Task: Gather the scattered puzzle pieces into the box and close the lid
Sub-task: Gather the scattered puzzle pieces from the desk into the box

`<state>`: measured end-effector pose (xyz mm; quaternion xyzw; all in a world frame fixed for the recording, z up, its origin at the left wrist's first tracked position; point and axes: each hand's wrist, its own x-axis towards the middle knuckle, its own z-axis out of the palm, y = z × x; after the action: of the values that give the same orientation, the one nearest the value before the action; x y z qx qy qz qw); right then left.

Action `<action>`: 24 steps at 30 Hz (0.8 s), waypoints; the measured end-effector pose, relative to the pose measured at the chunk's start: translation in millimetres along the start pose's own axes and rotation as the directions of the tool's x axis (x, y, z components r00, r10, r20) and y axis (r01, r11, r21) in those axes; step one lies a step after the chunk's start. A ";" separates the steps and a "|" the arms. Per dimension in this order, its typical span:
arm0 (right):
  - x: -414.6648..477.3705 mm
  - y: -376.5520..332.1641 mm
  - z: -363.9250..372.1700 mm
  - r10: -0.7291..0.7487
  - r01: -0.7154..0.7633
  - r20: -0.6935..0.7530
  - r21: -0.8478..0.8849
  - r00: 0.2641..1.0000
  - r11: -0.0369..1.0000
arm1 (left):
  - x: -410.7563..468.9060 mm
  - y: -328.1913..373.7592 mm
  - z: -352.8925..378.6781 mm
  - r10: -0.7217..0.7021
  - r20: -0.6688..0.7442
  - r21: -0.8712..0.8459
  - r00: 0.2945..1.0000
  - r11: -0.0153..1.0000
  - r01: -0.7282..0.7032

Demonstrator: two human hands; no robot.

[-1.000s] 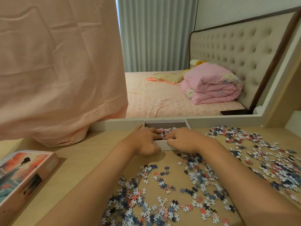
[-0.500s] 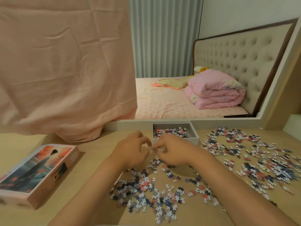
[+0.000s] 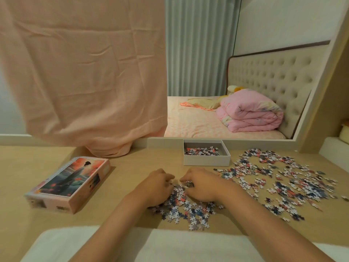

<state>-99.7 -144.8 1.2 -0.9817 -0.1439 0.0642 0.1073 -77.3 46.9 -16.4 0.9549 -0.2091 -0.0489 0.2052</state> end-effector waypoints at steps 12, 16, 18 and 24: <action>-39.4 -8.2 -1.7 -0.020 -0.010 0.215 0.136 0.976 0.991 | -41.1 -22.7 -26.6 -0.215 0.225 0.260 0.950 0.953 0.154; -33.7 1.7 0.2 -0.007 -0.018 0.108 0.227 0.994 0.974 | -26.7 -11.4 -13.4 -0.081 0.096 0.120 0.992 0.990 0.069; -30.6 6.7 0.5 0.031 -0.046 0.067 0.236 0.997 0.971 | -19.5 -3.8 -8.2 -0.050 0.069 0.077 0.996 0.996 0.045; -25.3 2.0 -0.6 0.057 -0.051 -0.049 0.112 0.997 0.992 | -8.4 5.1 -9.3 -0.039 0.011 -0.019 0.999 0.999 0.039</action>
<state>-123.2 -154.3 3.7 -0.9791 -0.1108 0.0495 0.1633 -85.2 49.6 -5.8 0.9564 -0.1909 -0.0602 0.2125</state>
